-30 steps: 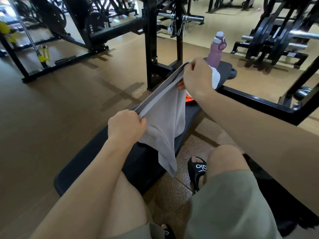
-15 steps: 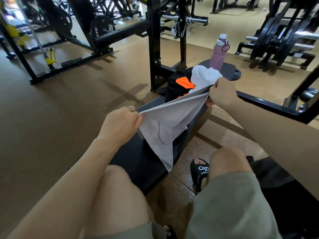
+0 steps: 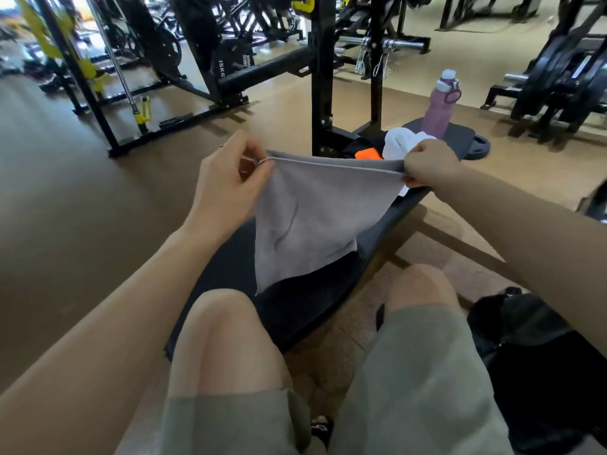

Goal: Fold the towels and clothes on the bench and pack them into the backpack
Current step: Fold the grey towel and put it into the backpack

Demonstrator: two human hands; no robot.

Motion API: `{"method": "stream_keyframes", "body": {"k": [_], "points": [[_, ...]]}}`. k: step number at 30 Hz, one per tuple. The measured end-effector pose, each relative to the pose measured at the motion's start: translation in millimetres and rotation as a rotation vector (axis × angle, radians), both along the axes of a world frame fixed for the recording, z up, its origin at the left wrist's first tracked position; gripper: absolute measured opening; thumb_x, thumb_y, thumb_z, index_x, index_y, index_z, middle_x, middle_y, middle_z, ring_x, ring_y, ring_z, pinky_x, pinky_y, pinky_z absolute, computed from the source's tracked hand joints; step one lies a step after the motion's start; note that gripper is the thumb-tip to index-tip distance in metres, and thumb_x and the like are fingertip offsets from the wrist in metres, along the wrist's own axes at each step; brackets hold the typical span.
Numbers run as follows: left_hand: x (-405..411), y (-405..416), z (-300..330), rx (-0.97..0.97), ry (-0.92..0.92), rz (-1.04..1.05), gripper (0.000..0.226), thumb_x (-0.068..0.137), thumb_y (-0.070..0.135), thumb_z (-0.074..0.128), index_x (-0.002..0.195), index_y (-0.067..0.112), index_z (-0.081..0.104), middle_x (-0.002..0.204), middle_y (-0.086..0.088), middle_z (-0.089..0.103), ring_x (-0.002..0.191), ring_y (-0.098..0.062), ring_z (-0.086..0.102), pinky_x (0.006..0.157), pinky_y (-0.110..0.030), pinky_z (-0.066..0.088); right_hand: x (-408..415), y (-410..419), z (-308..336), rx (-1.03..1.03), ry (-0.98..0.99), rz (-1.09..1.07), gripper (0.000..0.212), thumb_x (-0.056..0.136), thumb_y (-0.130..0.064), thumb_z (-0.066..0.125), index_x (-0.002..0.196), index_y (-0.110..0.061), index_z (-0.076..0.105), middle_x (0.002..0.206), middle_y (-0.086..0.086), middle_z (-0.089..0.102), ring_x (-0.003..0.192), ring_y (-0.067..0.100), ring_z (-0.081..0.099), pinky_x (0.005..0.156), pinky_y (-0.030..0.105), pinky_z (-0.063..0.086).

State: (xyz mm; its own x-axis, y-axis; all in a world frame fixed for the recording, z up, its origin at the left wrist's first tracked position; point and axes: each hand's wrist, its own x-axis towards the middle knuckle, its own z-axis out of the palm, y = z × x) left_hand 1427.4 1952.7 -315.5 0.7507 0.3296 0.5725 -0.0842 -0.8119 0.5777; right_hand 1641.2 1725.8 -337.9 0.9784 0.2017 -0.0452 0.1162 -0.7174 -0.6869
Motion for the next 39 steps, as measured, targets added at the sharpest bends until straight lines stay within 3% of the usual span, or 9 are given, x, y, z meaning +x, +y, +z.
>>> {"method": "stream_keyframes", "body": {"k": [2, 6, 10, 14, 17, 22, 26, 34, 39], "points": [[-4.6, -9.3, 9.1, -0.031, 0.015, -0.023, 0.005, 0.097, 0.016, 0.063, 0.094, 0.014, 0.059, 0.088, 0.007, 0.062, 0.075, -0.003, 0.055, 0.066, -0.011, 0.043, -18.8, 6.0, 9.4, -0.137, -0.122, 0.119, 0.034, 0.088, -0.007, 0.057, 0.122, -0.006, 0.061, 0.118, 0.016, 0.061, 0.108, 0.030, 0.058, 0.093, 0.042, 0.050], [-10.0, -24.9, 20.6, 0.013, 0.059, -0.075, 0.003, 0.098, 0.014, 0.060, 0.098, 0.016, 0.061, 0.088, 0.012, 0.061, 0.069, 0.001, 0.053, 0.065, -0.008, 0.039, -77.5, 29.5, 28.9, 0.360, 0.025, 0.618, 0.058, 0.081, -0.010, 0.064, 0.136, -0.026, 0.052, 0.130, 0.002, 0.061, 0.117, 0.014, 0.058, 0.100, 0.036, 0.051], [-14.8, -30.1, 26.1, 0.120, 0.095, -0.111, 0.005, 0.098, 0.012, 0.059, 0.103, 0.011, 0.061, 0.089, 0.006, 0.064, 0.074, -0.005, 0.059, 0.066, -0.014, 0.044, -114.7, 50.2, 36.6, 0.542, 0.140, 0.876, 0.049, 0.082, 0.004, 0.063, 0.126, -0.017, 0.058, 0.111, 0.017, 0.071, 0.103, 0.019, 0.067, 0.095, 0.042, 0.052], [-26.1, -32.5, 25.6, 0.061, 0.122, -0.133, 0.009, 0.098, 0.013, 0.061, 0.105, 0.008, 0.058, 0.089, 0.002, 0.068, 0.077, -0.005, 0.066, 0.065, -0.012, 0.047, -126.3, 55.9, 29.1, 0.554, 0.031, 0.828, 0.030, 0.087, -0.004, 0.069, 0.115, -0.012, 0.063, 0.095, 0.030, 0.065, 0.083, 0.019, 0.059, 0.079, 0.038, 0.049], [-32.5, -32.0, 18.6, -0.033, 0.112, -0.093, 0.009, 0.100, 0.016, 0.060, 0.100, 0.008, 0.056, 0.081, 0.006, 0.065, 0.071, -0.002, 0.060, 0.064, -0.014, 0.046, -129.4, 61.8, 23.2, 0.537, -0.005, 0.833, 0.019, 0.091, -0.007, 0.067, 0.111, -0.008, 0.064, 0.084, 0.011, 0.063, 0.078, 0.010, 0.058, 0.074, 0.026, 0.048], [-46.7, -19.3, -10.2, -0.227, 0.268, -0.161, 0.008, 0.102, 0.016, 0.055, 0.104, 0.012, 0.049, 0.090, -0.014, 0.061, 0.081, -0.036, 0.058, 0.075, -0.052, 0.053, -123.8, 73.8, 17.7, 0.508, -0.152, 0.766, 0.010, 0.092, -0.015, 0.066, 0.100, -0.010, 0.069, 0.089, 0.004, 0.067, 0.079, 0.007, 0.059, 0.077, 0.029, 0.052], [-44.7, -7.9, -21.3, -0.191, 0.221, -0.175, 0.005, 0.100, 0.012, 0.056, 0.099, 0.014, 0.053, 0.085, 0.006, 0.059, 0.074, -0.019, 0.057, 0.073, -0.047, 0.049, -116.2, 80.4, 21.2, 0.419, -0.263, 0.764, 0.011, 0.091, -0.014, 0.064, 0.100, -0.017, 0.069, 0.093, -0.004, 0.068, 0.089, 0.008, 0.064, 0.082, 0.027, 0.053], [-25.9, 12.0, -17.5, -0.102, 0.266, -0.224, 0.019, 0.103, 0.014, 0.052, 0.115, 0.023, 0.064, 0.102, 0.006, 0.067, 0.097, -0.011, 0.064, 0.083, -0.027, 0.053, -106.7, 81.8, 26.3, 0.329, -0.366, 0.804, 0.011, 0.093, -0.011, 0.058, 0.099, -0.021, 0.060, 0.082, -0.007, 0.062, 0.072, 0.007, 0.057, 0.063, 0.014, 0.041], [-20.6, 21.1, -11.5, 0.004, 0.267, -0.210, 0.022, 0.100, 0.007, 0.054, 0.109, 0.022, 0.068, 0.097, 0.018, 0.064, 0.095, -0.001, 0.059, 0.081, -0.013, 0.043, -99.0, 84.5, 33.8, 0.134, -0.341, 0.927, 0.017, 0.091, -0.013, 0.057, 0.100, -0.025, 0.065, 0.083, 0.001, 0.065, 0.074, 0.016, 0.059, 0.065, 0.028, 0.048]]}}
